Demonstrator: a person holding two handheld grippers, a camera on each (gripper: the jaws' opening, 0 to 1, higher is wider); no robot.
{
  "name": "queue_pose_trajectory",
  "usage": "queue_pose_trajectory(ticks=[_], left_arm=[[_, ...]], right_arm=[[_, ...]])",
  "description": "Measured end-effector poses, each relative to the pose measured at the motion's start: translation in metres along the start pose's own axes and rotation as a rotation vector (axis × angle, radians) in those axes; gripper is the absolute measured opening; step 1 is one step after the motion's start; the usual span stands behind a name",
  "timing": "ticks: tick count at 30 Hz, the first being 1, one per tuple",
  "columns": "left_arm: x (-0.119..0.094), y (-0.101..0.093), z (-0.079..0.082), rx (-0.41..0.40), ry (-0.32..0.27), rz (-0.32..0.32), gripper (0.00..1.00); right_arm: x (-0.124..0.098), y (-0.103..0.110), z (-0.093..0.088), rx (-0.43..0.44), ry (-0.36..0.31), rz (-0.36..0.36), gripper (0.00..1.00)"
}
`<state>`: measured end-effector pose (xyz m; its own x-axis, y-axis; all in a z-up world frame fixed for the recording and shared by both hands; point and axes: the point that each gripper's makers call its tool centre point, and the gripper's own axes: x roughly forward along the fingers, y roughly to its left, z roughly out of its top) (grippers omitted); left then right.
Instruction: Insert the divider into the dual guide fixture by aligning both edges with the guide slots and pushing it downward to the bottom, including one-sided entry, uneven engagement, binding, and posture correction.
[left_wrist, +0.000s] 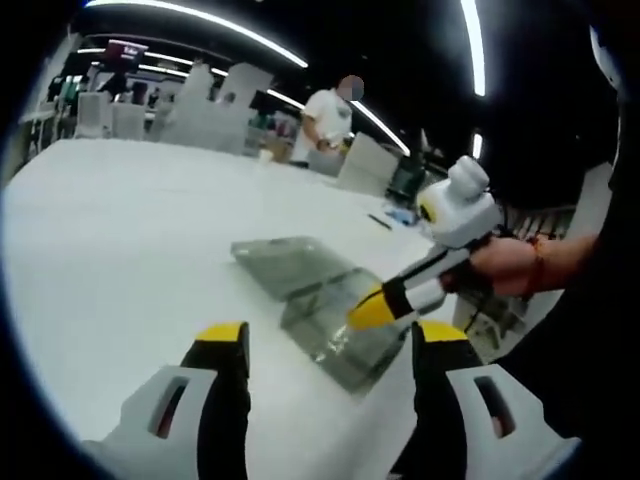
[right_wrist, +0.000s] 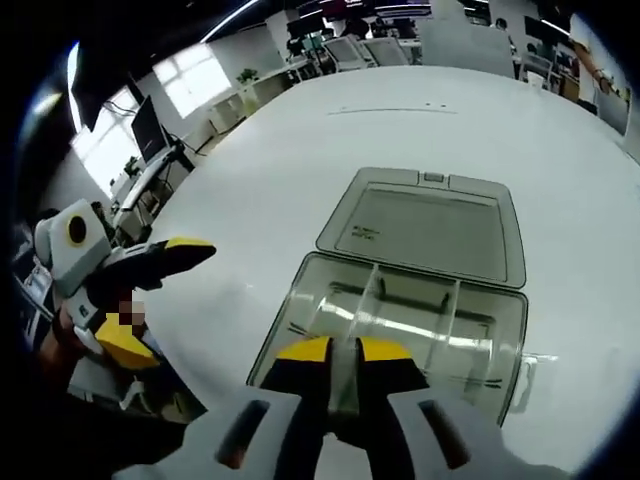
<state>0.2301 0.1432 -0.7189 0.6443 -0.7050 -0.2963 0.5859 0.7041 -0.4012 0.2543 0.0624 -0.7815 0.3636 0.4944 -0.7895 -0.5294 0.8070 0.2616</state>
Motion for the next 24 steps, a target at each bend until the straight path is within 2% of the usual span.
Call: queue_pose_trajectory(ticks=[5, 9, 13, 16, 21, 24], left_arm=[[0.005, -0.010, -0.003, 0.014, 0.019, -0.006, 0.64], [0.006, -0.020, -0.003, 0.024, 0.019, -0.014, 0.64], [0.008, -0.024, -0.006, 0.037, 0.030, -0.012, 0.64], [0.008, -0.024, -0.007, 0.043, 0.035, 0.007, 0.64], [0.008, -0.032, -0.004, 0.019, 0.020, 0.033, 0.64], [0.008, -0.038, -0.005, 0.042, 0.032, 0.042, 0.65]], right_arm=[[-0.004, 0.003, -0.002, 0.002, -0.005, 0.032, 0.08], [-0.009, 0.007, 0.001, -0.006, -0.041, 0.058, 0.11], [-0.013, 0.008, 0.008, -0.089, -0.109, 0.066, 0.13], [-0.016, 0.011, 0.007, -0.097, -0.116, 0.092, 0.19], [-0.025, 0.014, 0.010, -0.146, -0.154, 0.132, 0.21], [-0.030, 0.013, 0.012, -0.176, -0.169, 0.145, 0.22]])
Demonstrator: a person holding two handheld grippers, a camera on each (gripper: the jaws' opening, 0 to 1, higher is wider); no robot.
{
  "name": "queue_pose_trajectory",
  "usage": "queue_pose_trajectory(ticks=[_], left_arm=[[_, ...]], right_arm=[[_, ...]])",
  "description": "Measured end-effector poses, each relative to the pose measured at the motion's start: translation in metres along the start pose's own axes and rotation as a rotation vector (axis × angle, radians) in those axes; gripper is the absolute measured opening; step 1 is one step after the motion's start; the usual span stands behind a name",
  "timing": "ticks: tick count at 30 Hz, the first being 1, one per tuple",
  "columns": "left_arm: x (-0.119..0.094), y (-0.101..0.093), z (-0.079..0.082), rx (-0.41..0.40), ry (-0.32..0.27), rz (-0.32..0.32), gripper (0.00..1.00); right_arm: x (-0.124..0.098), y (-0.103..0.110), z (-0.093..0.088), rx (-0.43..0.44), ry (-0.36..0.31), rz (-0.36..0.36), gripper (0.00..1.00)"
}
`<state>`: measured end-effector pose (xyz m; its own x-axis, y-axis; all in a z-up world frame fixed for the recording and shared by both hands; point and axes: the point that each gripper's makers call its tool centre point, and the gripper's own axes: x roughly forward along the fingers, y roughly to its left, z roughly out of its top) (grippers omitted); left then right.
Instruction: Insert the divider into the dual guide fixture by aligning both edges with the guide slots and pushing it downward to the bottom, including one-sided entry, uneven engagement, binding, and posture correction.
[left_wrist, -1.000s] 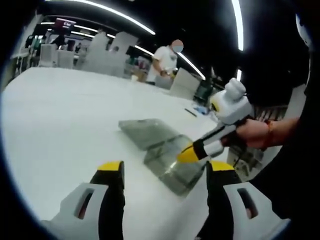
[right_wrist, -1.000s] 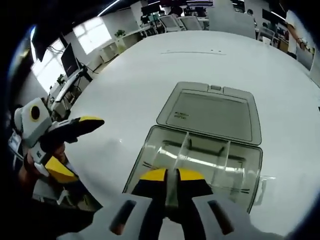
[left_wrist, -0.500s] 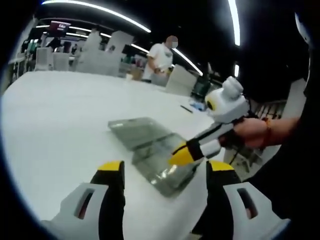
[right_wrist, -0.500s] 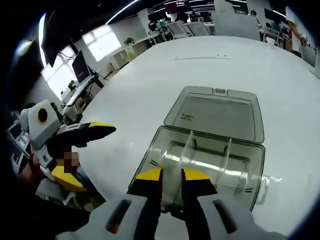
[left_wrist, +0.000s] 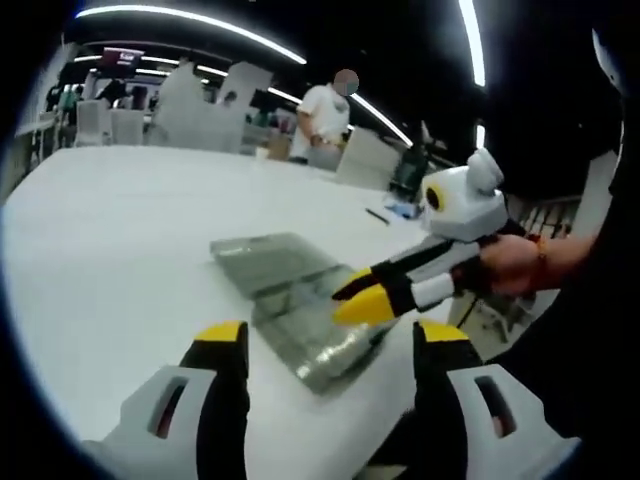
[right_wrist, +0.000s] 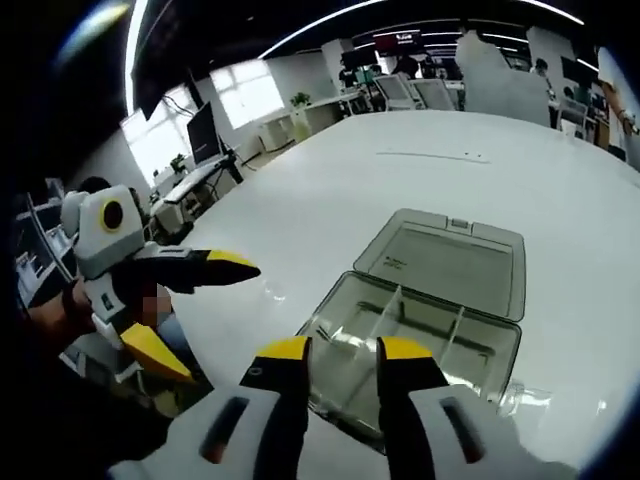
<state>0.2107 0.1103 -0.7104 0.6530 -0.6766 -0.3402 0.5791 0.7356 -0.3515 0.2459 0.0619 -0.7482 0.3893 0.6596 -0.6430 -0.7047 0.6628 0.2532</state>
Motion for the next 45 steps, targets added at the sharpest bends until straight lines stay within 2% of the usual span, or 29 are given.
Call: queue_pose_trajectory(ticks=[9, 13, 17, 20, 23, 26, 33, 41, 45], left_arm=[[0.005, -0.006, 0.012, 0.004, -0.018, 0.045, 0.65], [0.010, -0.009, 0.020, 0.008, -0.027, 0.052, 0.65], [0.017, -0.013, 0.025, 0.026, -0.021, 0.062, 0.65], [0.023, -0.019, 0.030, 0.019, -0.042, 0.066, 0.65], [0.030, -0.026, 0.029, 0.014, -0.042, 0.060, 0.65], [0.037, -0.034, 0.026, 0.019, -0.019, 0.045, 0.65], [0.053, -0.044, 0.032, 0.030, -0.012, 0.033, 0.66], [0.066, -0.056, 0.037, 0.049, -0.014, 0.022, 0.67], [0.069, -0.064, 0.038, 0.048, -0.020, 0.015, 0.68]], right_arm=[[-0.015, -0.010, 0.007, -0.037, -0.052, 0.031, 0.25], [-0.023, -0.019, 0.009, -0.023, -0.079, 0.038, 0.26], [-0.030, -0.024, 0.007, -0.023, -0.093, 0.046, 0.25], [-0.033, -0.027, 0.003, -0.029, -0.097, 0.052, 0.25], [-0.040, -0.034, -0.001, -0.025, -0.095, 0.052, 0.25], [-0.047, -0.041, -0.001, -0.017, -0.105, 0.052, 0.26], [-0.063, -0.055, -0.003, -0.018, -0.139, 0.050, 0.30], [-0.082, -0.065, -0.004, -0.093, -0.159, 0.082, 0.38], [-0.090, -0.078, -0.011, -0.135, -0.142, 0.048, 0.40]])
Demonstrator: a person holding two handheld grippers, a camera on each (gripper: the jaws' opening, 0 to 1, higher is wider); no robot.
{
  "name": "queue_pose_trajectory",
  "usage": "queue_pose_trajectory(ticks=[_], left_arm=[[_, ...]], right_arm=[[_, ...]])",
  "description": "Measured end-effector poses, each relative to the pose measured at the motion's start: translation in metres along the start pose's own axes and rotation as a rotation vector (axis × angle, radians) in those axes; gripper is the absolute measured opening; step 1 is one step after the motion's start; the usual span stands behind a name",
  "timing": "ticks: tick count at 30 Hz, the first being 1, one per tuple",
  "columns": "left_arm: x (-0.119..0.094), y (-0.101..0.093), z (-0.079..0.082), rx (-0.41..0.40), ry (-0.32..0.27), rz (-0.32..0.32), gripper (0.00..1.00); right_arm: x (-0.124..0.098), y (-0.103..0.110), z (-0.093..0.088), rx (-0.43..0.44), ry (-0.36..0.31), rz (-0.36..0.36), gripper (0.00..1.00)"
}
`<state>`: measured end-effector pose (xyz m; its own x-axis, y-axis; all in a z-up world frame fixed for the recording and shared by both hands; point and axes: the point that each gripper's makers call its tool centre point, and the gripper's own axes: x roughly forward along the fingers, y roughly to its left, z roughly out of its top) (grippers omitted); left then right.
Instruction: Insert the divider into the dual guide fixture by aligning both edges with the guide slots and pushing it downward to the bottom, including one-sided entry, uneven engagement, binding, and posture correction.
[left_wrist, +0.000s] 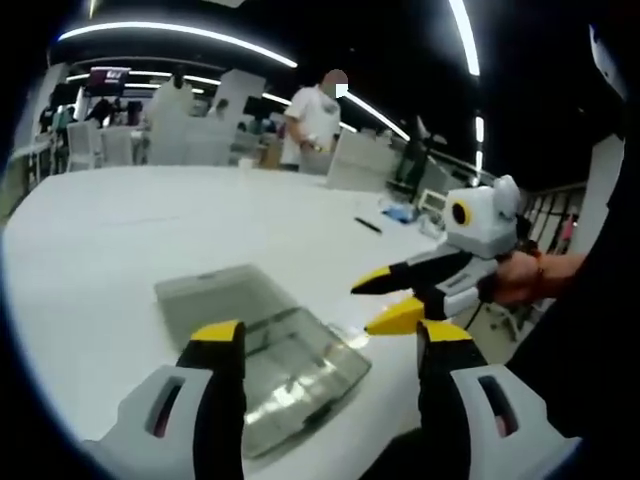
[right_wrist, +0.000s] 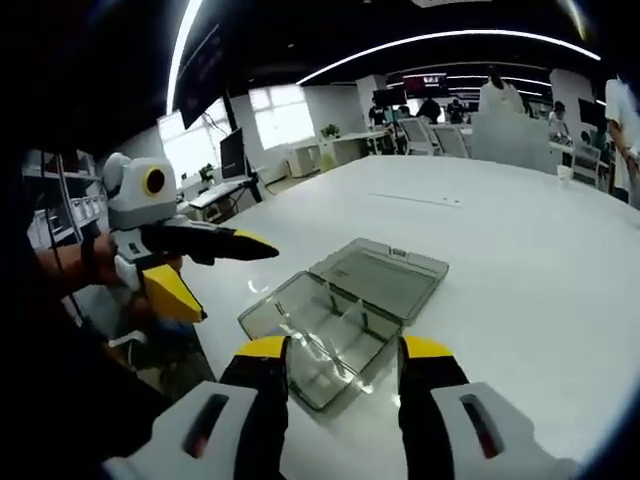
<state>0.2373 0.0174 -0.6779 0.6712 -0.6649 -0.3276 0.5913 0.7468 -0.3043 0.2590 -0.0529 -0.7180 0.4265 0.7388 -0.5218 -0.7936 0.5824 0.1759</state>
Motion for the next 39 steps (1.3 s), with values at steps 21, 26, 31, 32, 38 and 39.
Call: queue_pose_trajectory(ticks=[21, 26, 31, 32, 38, 39], left_arm=[[0.059, -0.046, 0.004, 0.009, 0.010, -0.076, 0.70], [0.072, -0.057, 0.001, 0.022, 0.039, -0.106, 0.70], [0.083, -0.064, 0.004, 0.023, 0.049, -0.122, 0.70], [0.085, -0.065, 0.005, 0.027, 0.048, -0.125, 0.70], [0.096, -0.068, 0.005, 0.027, 0.054, -0.140, 0.70], [0.097, -0.068, 0.005, 0.028, 0.056, -0.142, 0.70]], right_arm=[[-0.053, -0.065, -0.036, 0.077, 0.032, -0.118, 0.46], [-0.066, -0.086, -0.046, 0.098, 0.039, -0.157, 0.46], [-0.076, -0.103, -0.060, 0.141, 0.047, -0.196, 0.45], [-0.078, -0.106, -0.062, 0.146, 0.047, -0.200, 0.45], [-0.081, -0.118, -0.069, 0.172, 0.062, -0.217, 0.47], [-0.080, -0.119, -0.069, 0.175, 0.062, -0.217, 0.47]])
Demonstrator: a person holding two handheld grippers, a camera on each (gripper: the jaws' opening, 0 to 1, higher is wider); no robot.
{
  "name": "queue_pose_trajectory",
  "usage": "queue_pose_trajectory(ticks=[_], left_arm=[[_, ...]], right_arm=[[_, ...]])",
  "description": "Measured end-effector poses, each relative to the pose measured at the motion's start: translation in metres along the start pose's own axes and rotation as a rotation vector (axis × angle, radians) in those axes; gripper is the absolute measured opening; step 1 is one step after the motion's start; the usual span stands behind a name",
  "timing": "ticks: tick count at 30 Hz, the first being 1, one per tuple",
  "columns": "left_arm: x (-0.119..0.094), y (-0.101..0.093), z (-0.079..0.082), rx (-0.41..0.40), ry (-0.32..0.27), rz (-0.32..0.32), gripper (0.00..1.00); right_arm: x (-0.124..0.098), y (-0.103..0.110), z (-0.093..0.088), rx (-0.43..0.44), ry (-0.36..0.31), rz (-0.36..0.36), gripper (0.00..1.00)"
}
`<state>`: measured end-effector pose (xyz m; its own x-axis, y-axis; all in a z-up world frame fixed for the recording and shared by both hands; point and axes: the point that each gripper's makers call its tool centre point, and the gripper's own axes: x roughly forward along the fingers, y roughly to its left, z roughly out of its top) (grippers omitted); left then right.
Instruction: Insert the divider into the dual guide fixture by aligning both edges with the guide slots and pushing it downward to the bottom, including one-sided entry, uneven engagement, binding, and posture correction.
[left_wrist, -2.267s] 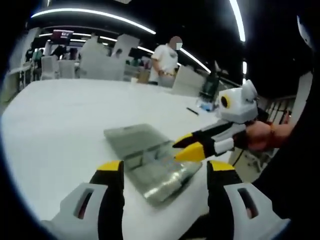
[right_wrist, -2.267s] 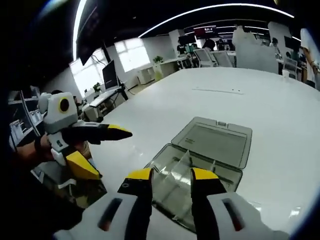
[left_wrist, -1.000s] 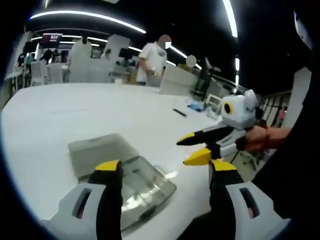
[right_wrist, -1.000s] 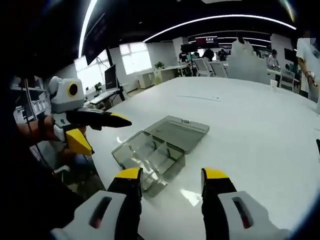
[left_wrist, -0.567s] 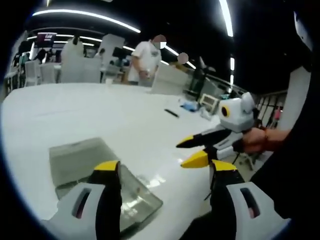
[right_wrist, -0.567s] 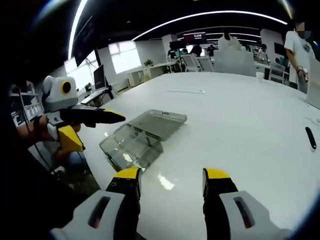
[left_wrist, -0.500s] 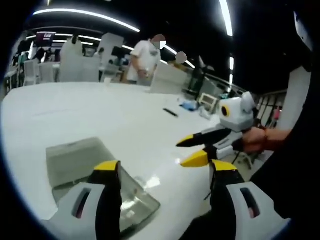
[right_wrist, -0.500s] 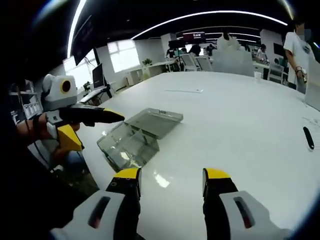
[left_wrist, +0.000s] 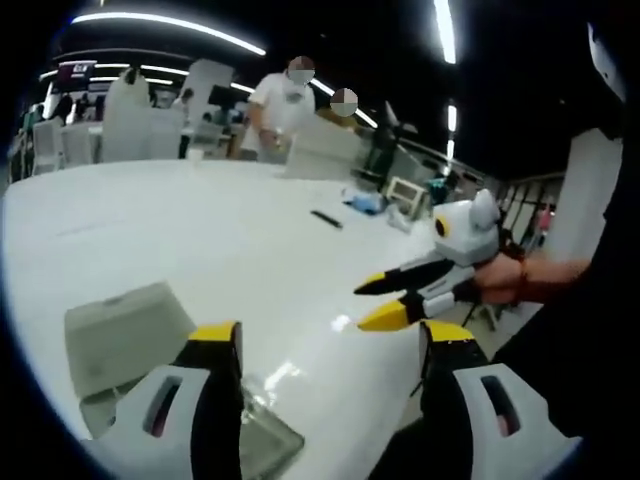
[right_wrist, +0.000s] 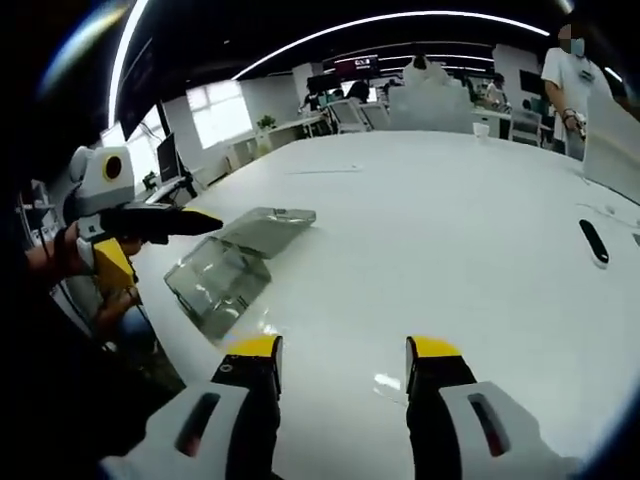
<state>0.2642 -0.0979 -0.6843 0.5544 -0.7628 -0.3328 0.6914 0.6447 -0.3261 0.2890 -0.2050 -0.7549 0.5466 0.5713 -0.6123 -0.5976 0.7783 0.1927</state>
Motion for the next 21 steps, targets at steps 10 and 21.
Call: queue_pose_trajectory(ticks=[10, 21], left_arm=[[0.003, 0.003, -0.002, -0.011, 0.003, 0.020, 0.72], [0.006, -0.005, -0.007, -0.036, 0.006, 0.030, 0.72]], right_arm=[[0.003, -0.019, -0.017, -0.020, 0.057, -0.069, 0.48], [0.009, -0.039, -0.033, -0.024, 0.129, -0.090, 0.46]])
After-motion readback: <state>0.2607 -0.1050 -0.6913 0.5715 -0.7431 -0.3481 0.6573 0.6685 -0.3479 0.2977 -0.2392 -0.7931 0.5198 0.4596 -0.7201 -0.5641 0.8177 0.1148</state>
